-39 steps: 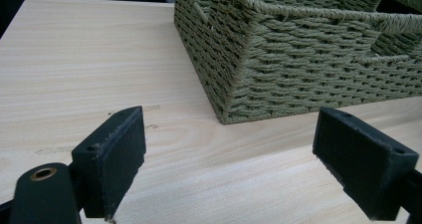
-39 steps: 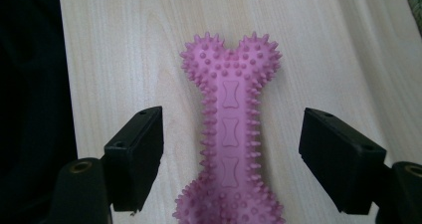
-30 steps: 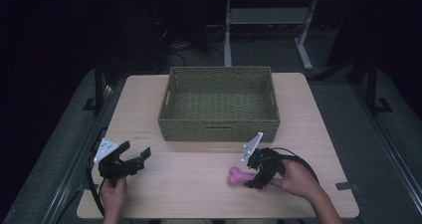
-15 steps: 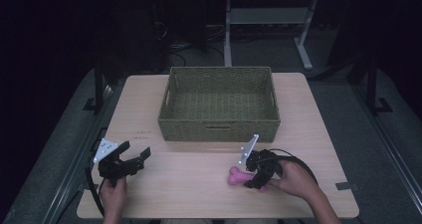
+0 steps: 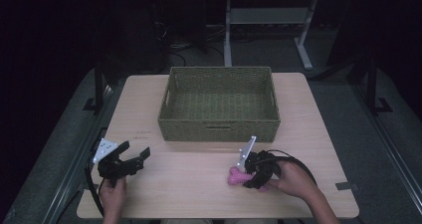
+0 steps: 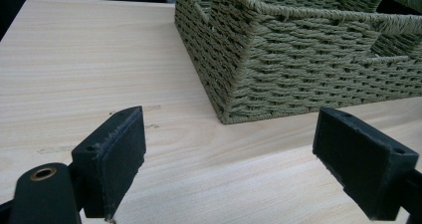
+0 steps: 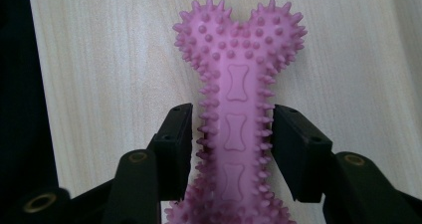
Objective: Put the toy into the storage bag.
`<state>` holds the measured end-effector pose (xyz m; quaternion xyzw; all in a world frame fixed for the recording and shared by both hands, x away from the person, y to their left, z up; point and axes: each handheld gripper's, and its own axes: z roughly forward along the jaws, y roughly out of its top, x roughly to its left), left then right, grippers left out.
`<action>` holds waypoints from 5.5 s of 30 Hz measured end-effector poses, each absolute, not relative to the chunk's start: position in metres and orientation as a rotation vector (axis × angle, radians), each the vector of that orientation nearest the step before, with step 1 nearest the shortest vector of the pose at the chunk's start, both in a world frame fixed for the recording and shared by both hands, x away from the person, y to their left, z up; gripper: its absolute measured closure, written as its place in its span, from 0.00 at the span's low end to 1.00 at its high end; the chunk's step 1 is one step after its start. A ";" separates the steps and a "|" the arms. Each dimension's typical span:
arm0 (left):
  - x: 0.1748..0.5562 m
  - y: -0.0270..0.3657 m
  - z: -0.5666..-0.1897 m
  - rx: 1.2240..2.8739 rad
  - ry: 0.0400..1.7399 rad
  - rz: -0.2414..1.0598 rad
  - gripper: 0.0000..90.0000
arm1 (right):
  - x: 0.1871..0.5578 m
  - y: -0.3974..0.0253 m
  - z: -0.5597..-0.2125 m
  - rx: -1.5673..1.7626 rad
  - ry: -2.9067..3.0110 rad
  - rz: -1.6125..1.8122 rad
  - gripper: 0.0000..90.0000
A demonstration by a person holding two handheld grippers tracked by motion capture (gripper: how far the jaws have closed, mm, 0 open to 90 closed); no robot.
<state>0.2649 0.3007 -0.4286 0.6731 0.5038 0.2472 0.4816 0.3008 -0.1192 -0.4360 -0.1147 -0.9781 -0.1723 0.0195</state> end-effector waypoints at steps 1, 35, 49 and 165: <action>0.265 0.301 -0.429 1.642 1.228 0.602 0.14 | 0.301 -0.119 -0.436 -0.355 -3.038 -0.533 0.58; 0.265 0.300 -0.428 1.639 1.227 0.599 0.14 | 0.308 -0.116 -0.419 -0.284 -3.039 -0.514 0.65; 0.265 0.301 -0.428 1.629 1.227 0.599 0.14 | 0.327 -0.115 -0.385 -0.238 -3.020 -0.578 0.65; 0.267 0.305 -0.429 1.607 1.237 0.585 0.14 | 0.495 -0.122 -0.321 -0.411 -2.967 -0.599 0.65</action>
